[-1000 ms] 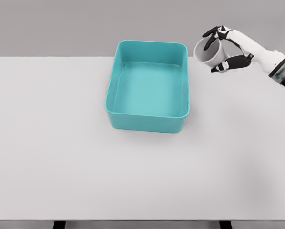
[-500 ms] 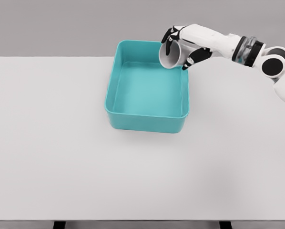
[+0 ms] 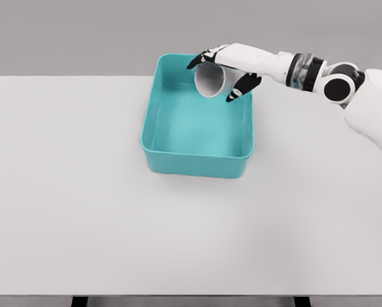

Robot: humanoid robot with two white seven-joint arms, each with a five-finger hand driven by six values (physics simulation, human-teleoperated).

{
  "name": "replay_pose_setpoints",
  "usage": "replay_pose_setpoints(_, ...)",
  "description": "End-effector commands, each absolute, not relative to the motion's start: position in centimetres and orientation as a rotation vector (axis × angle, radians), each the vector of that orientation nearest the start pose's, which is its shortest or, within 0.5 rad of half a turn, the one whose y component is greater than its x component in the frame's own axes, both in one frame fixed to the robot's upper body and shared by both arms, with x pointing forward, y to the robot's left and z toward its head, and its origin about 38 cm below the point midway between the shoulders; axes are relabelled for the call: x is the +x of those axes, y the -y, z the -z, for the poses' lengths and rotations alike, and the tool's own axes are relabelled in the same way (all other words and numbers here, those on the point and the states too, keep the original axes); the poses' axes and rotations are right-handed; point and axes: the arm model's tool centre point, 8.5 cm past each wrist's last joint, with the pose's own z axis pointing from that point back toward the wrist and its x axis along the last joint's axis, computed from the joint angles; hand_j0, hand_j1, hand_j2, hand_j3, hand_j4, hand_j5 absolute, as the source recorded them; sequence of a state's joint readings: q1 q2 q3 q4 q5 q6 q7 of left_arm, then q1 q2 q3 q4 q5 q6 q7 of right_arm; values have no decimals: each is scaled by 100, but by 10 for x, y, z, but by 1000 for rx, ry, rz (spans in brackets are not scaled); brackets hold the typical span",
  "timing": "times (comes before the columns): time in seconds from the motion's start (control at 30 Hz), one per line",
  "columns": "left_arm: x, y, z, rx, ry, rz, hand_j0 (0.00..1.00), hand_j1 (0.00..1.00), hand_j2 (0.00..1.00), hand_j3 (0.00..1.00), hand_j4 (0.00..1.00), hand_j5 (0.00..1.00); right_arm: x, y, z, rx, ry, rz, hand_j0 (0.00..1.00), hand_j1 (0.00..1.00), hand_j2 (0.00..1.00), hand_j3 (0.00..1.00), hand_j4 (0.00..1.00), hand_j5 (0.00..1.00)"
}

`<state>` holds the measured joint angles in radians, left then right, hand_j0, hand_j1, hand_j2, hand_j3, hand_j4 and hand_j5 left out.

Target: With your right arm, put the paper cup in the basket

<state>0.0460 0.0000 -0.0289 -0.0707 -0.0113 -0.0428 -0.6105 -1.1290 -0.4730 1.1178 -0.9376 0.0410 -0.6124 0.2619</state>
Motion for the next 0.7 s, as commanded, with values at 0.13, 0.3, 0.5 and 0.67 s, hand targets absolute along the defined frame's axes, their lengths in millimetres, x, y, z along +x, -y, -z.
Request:
replay_pose_setpoints(0.13,-4,-221,252,-526,50,61,100,100,100,100,100,100,538,181,-249,-177,1727,-1814,100,100,100,100,100,100)
replay_pose_setpoints(0.3,-4,-221,252,-526,50,61,100,100,100,100,100,100,536,258,-267,-334,1633,-1815,100,100,100,100,100,100)
replay_pose_setpoints(0.5,-4,-221,252,-526,50,61,100,100,100,100,100,100,457,339,-273,-425,1487,-1997,100,100,100,100,100,100)
replay_pose_setpoints(0.67,-4,-221,252,-526,50,61,100,100,100,100,100,100,449,342,-275,-500,1416,-2113,100,100,100,100,100,100)
